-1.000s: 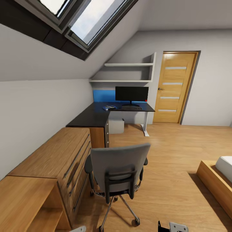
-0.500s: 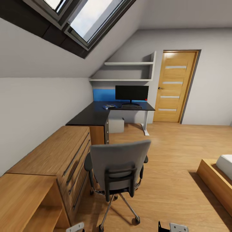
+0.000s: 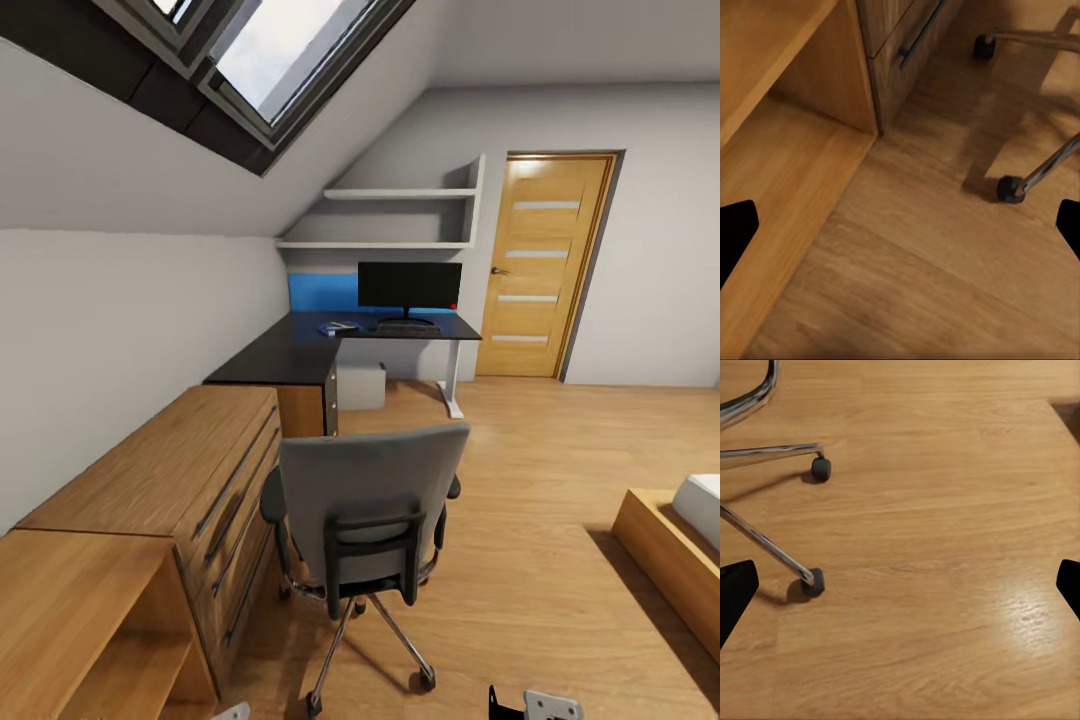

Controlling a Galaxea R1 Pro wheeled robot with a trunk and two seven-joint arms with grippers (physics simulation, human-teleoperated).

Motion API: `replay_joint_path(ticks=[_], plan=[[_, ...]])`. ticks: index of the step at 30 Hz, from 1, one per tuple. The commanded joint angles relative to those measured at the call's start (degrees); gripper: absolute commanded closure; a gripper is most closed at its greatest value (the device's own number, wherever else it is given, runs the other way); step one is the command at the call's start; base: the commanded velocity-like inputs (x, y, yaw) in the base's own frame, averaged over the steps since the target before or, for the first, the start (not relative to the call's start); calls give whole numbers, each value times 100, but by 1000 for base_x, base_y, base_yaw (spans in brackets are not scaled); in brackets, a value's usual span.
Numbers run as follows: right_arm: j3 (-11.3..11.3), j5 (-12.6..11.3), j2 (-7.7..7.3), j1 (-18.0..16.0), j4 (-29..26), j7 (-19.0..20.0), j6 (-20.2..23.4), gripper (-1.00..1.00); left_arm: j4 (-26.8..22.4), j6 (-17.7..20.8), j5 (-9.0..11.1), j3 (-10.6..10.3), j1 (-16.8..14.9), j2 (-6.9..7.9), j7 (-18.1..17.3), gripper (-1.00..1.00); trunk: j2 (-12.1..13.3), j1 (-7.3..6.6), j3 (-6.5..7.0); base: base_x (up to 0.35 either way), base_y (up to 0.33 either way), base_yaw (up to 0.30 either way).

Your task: In the bedroom, organize the workspace by keeping the computer under the desk, ensuring the monitor is on the desk, placing the keyboard on the desk next to the monitor, placing the mouse on the desk next to the keyboard, moving the folder from the swivel chair onto the desk next to the mouse, stacking the notebook on top of the folder with the pen on top of the notebook, and positioning the swivel chair next to the desk.

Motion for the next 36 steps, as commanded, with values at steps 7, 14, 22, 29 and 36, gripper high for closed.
replay_joint_path(ticks=[7, 14, 22, 29, 36], plan=[[51, -9, 12, -2, -12, -46, 0, -100, 48, -27, 48, -37, -3, 13, 44, -100, -285, 154, -132, 0, 0, 0], [43, -9, 13, -2, -12, -46, -5, -100, 59, -28, 54, -24, -4, 14, 49, -100, -566, 308, -258, 0, 0, 0], [36, -1, 4, -2, 6, -46, -63, -100, 42, -23, 48, -32, -4, 13, 47, -100, -887, 483, -402, 0, 0, 0], [-51, -70, -247, -164, -367, -122, -471, -100, -853, 1429, 35, -35, -257, 35, 96, -100, -1168, 637, -527, 0, 0, 0], [-84, -74, -348, -801, -662, -366, -176, -100, -1095, 2158, 32, -31, -888, 55, 98, -100, -1448, 791, -653, 0, 0, 0]])
